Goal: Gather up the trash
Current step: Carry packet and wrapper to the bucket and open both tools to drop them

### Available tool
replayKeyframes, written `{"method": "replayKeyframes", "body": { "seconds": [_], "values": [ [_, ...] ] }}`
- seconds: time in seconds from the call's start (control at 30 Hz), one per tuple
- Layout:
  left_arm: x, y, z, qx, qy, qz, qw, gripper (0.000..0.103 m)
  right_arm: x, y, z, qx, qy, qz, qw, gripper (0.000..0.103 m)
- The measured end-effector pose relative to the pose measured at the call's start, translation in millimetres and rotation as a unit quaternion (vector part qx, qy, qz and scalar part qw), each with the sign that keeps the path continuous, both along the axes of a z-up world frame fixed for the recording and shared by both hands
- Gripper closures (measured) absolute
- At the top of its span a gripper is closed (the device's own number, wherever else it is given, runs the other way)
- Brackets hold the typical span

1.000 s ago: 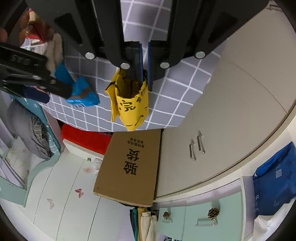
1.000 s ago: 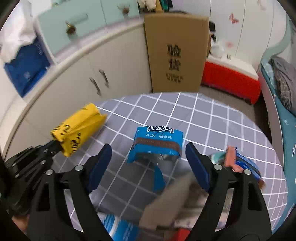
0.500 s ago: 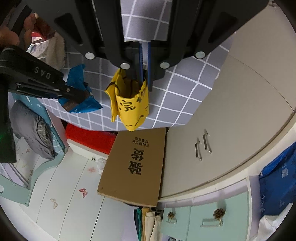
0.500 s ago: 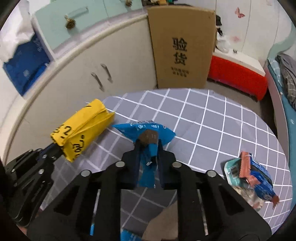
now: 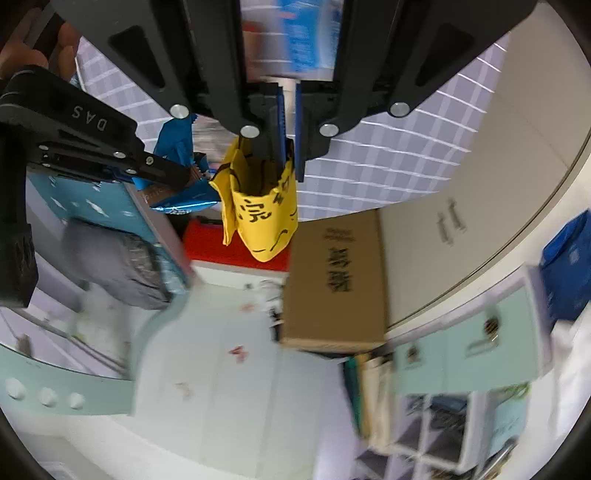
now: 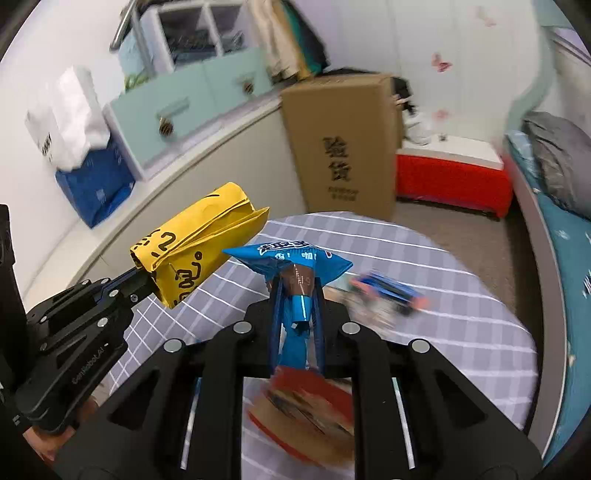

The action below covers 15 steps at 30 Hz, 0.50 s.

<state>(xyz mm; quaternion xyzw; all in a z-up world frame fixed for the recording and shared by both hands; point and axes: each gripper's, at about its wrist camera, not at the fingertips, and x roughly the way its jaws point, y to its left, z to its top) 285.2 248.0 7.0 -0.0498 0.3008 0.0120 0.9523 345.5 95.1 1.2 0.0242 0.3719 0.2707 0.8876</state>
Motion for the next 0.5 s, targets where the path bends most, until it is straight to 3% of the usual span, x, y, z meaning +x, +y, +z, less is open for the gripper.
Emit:
{"method": "replayKeyframes", "body": {
  "seconds": [0.13,0.27,0.5],
  "values": [
    [-14.9,-78.3,8.2,0.024,-0.011,-0.048,0.9985,0.099,-25.6,-91.1,4.9,0.032,-0.008,-0.043,0.999,0.088],
    [-24.7,-162.5,2.9,0.024,-0.003,-0.108,0.9939,0.099,-55.1,-179.3,-3.3,0.042,-0.023,-0.105,0.993,0.088],
    [-29.2,-321.3,-49.0,0.037,0.055,-0.219,0.9735,0.099,-110.4,-320.3,-61.5,0.06,-0.021,-0.234,0.97,0.088]
  ]
}}
